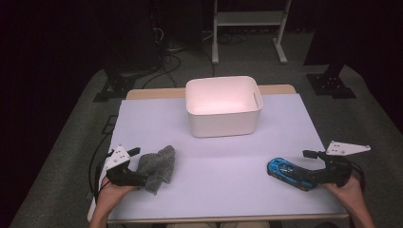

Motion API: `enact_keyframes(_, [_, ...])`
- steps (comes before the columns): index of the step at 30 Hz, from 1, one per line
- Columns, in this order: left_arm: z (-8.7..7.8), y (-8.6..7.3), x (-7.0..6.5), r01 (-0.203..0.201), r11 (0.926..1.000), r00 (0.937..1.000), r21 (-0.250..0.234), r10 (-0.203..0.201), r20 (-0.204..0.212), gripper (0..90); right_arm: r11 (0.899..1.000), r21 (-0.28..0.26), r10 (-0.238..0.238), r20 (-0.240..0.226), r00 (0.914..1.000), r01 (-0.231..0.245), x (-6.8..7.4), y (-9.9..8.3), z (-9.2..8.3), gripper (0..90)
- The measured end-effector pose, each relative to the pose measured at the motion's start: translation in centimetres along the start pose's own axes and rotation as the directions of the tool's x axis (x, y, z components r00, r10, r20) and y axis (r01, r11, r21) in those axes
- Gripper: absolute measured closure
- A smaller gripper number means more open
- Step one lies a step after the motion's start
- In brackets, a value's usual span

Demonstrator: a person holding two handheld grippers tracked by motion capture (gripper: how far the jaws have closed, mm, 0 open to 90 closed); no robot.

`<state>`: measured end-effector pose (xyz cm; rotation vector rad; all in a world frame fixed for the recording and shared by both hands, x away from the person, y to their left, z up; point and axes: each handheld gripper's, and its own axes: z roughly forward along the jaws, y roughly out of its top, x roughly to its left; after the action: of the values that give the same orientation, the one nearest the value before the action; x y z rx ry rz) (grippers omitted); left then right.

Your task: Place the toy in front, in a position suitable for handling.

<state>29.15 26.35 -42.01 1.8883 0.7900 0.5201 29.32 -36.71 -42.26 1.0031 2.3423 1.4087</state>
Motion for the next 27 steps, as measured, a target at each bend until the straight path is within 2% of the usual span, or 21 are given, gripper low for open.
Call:
enact_keyframes(12, [0.1, 0.1, -0.4, -0.012, 0.9999, 0.9998, 0.004, 0.012, 0.017, 2.1, 0.999, 0.038, -0.036, 0.0, 0.9993, 0.036, 0.6, 0.1, 0.6, 16.1])
enact_keyframes(19, [0.1, 0.0, -0.3, -0.017, 0.9998, 0.9996, 0.006, 0.017, 0.023, 2.2, 0.993, 0.096, -0.075, -0.003, 0.9971, 0.075, 1.2, 0.4, 1.7, 15.9])
enact_keyframes(22, [0.0, 0.0, -0.4, -0.015, 0.9999, 0.9996, 0.001, 0.015, 0.023, 2.2, 0.989, 0.119, -0.092, -0.004, 0.9958, 0.091, 1.4, 0.5, 2.2, 15.8])
enact_keyframes(23, [-0.1, 0.1, -0.4, -0.017, 0.9998, 0.9996, -0.004, 0.017, 0.021, 2.1, 0.984, 0.142, -0.113, -0.002, 0.9936, 0.112, 1.8, 0.5, 2.6, 15.8])
enact_keyframes(25, [-0.1, 0.1, -0.4, -0.016, 0.9998, 0.9996, -0.006, 0.016, 0.021, 2.1, 0.982, 0.149, -0.117, -0.002, 0.9932, 0.116, 1.9, 0.5, 2.7, 15.7])
enact_keyframes(26, [-0.1, 0.1, -0.4, -0.015, 0.9999, 0.9997, -0.008, 0.015, 0.021, 2.2, 0.975, 0.173, -0.141, -0.001, 0.99, 0.139, 2.2, 0.5, 3.0, 15.7])
enact_keyframes(27, [-0.1, 0.1, -0.4, -0.015, 0.9999, 0.9997, -0.006, 0.015, 0.02, 2.2, 0.973, 0.181, -0.146, 0.002, 0.9892, 0.144, 2.2, 0.5, 3.1, 15.5])
